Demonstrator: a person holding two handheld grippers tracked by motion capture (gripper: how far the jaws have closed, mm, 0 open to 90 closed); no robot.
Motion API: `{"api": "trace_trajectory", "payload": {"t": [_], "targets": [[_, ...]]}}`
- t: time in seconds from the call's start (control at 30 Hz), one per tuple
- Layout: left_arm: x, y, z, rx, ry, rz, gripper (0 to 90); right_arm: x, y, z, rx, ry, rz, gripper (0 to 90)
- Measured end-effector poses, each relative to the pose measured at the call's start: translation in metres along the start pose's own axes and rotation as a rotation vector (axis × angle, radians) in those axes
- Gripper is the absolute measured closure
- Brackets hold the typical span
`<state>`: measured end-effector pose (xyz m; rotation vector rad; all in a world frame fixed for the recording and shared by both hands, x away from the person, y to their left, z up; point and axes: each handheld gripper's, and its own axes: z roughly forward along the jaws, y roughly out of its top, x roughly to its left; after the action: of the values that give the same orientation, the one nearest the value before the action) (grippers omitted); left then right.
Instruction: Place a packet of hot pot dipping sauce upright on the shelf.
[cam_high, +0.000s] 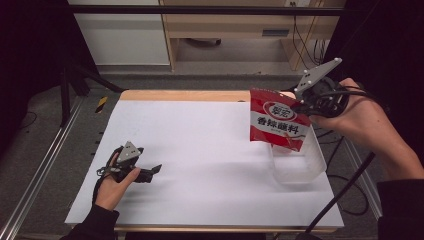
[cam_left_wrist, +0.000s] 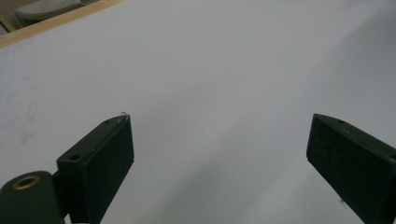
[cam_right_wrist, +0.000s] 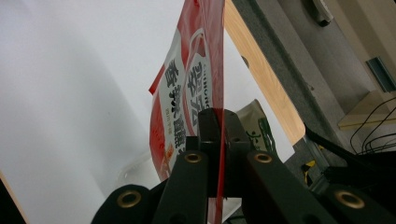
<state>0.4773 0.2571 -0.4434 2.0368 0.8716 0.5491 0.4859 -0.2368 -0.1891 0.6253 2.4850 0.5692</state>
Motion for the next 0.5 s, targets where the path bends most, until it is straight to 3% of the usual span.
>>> {"api": "trace_trajectory", "payload": {"t": [0.5], "targets": [[0.001, -0.001, 0.000, 0.006, -0.006, 0.003, 7.4, -0.009, -0.037, 0.000, 0.052, -0.010, 0.056, 90.0]]}}
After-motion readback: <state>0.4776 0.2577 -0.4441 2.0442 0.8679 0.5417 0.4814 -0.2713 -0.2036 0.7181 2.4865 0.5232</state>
